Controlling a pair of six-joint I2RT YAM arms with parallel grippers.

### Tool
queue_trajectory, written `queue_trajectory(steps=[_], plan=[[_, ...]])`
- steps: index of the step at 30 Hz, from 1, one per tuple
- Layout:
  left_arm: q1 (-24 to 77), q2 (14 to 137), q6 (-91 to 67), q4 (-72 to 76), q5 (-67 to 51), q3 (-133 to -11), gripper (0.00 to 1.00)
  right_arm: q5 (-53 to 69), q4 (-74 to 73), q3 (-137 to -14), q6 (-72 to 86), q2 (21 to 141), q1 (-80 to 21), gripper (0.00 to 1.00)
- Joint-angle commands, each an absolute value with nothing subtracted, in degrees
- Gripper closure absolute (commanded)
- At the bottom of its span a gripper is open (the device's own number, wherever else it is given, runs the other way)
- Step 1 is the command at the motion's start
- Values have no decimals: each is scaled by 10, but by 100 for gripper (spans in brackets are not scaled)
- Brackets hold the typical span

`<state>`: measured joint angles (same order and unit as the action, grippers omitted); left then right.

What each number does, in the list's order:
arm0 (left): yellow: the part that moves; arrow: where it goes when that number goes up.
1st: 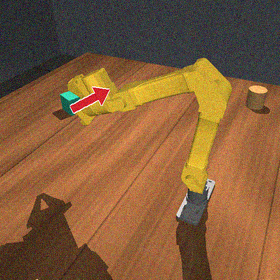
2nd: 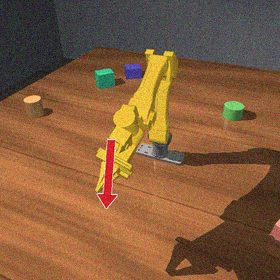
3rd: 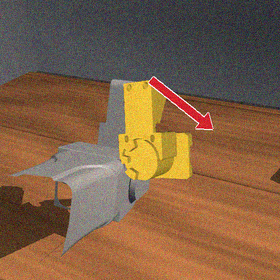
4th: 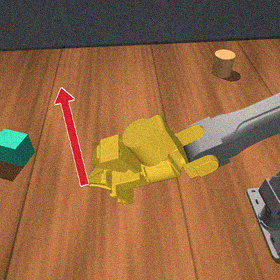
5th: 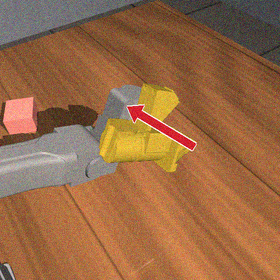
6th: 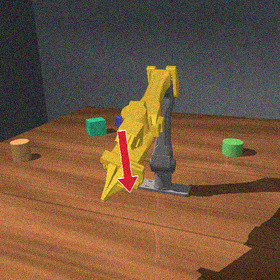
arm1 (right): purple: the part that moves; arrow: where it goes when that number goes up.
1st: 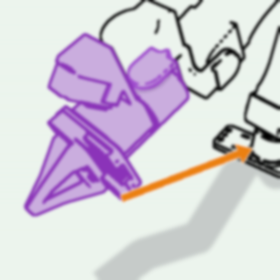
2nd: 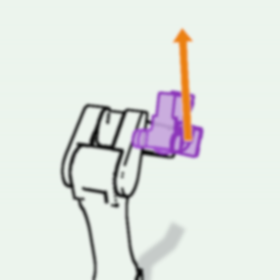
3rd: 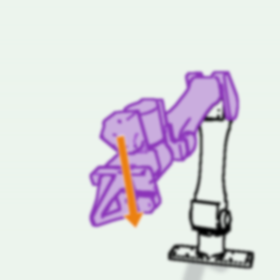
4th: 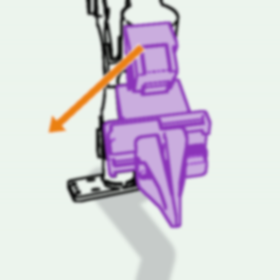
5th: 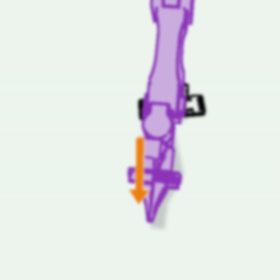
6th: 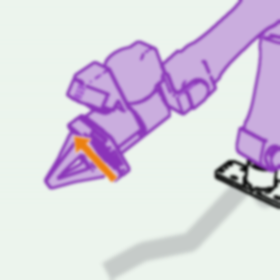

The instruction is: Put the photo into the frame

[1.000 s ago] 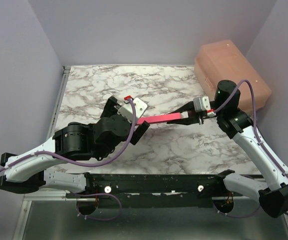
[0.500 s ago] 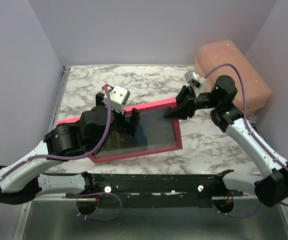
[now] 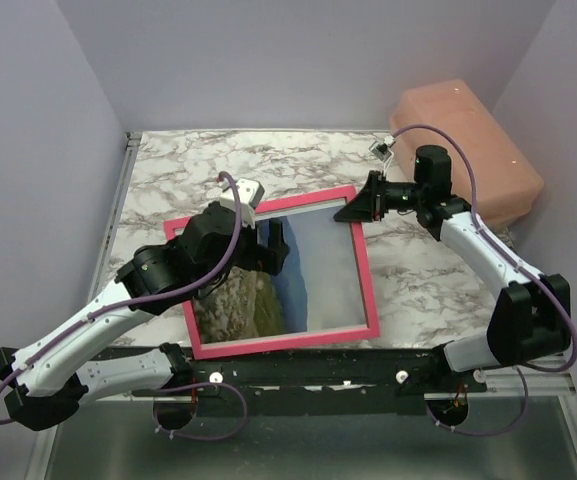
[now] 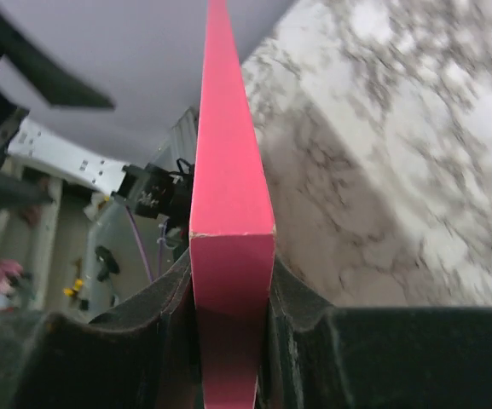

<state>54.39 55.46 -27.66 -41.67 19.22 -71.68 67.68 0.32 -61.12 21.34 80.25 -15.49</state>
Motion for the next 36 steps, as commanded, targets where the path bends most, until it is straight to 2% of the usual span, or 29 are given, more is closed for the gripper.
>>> queue_trajectory(steps=[1, 10, 18, 22, 25, 30, 33, 36], plan=[[547, 554, -331, -465, 94, -671, 2, 550, -67, -614, 210, 863, -102, 99], [544, 543, -372, -452, 71, -606, 1, 433, -141, -721, 196, 1008, -85, 99], [540, 525, -396, -453, 71, -554, 2, 333, -187, -825, 157, 1142, -84, 88], [537, 519, -400, -450, 57, -537, 2, 270, -182, -855, 140, 1172, -84, 72], [536, 518, -401, -452, 54, -530, 2, 233, -180, -869, 134, 1187, -84, 55], [534, 518, -406, -460, 58, -519, 2, 214, -184, -878, 128, 1196, -84, 39], [531, 517, -412, -466, 64, -513, 2, 203, -184, -875, 133, 1184, -84, 11], [524, 516, -419, -472, 68, -506, 1, 186, -185, -874, 137, 1164, -84, 0]])
